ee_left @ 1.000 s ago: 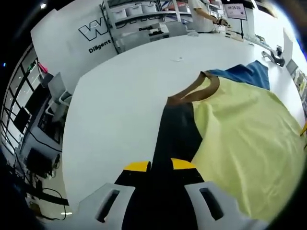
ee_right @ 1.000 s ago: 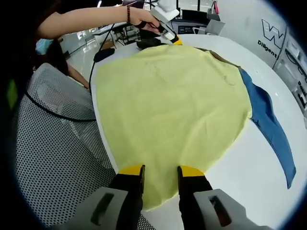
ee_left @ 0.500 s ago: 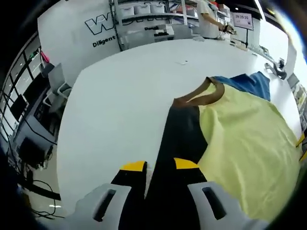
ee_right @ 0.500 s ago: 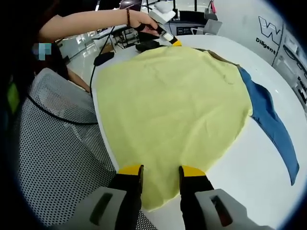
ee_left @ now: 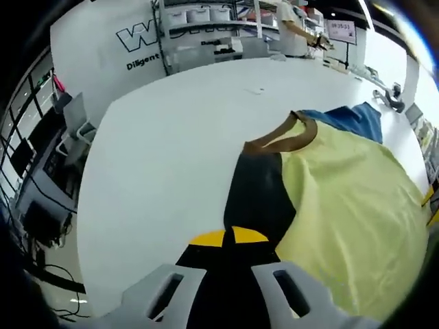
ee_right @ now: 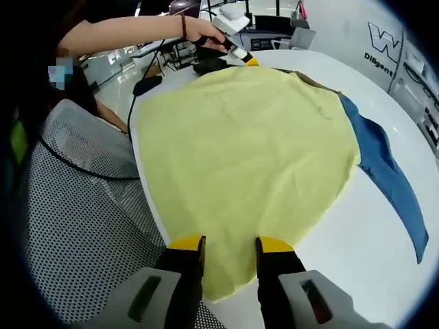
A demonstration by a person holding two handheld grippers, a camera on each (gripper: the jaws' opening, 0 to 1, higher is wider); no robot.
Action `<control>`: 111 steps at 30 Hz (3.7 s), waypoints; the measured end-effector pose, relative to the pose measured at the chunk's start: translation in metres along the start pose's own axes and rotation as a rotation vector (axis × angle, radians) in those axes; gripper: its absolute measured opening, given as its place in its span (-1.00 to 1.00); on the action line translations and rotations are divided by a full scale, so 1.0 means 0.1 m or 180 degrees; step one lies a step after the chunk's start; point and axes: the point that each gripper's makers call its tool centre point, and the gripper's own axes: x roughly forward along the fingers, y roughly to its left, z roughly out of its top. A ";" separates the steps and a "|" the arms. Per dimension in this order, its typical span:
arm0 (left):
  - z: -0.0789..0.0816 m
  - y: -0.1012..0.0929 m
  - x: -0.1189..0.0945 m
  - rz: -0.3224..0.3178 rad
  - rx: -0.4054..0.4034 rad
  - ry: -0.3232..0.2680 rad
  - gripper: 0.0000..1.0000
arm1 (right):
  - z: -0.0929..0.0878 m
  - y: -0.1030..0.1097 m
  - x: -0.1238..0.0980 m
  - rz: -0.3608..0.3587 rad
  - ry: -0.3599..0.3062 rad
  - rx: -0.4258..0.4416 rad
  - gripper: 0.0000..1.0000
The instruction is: Fold the garment on the visible template until the final outline fits inside the template.
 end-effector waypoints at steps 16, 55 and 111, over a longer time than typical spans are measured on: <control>0.17 0.39 0.24 0.0259 0.0361 -0.0041 -0.98 | -0.01 0.00 0.00 -0.0004 0.0066 -0.0078 -0.51; 0.31 0.47 -0.31 0.0534 0.0086 -0.0566 -0.61 | 0.32 -0.47 -0.30 -0.0464 -0.0629 -0.0011 -0.16; 0.29 -1.53 -1.74 0.0117 -0.0274 -0.1506 -0.59 | 0.25 -2.42 -1.15 -0.1630 -0.1262 0.0823 0.02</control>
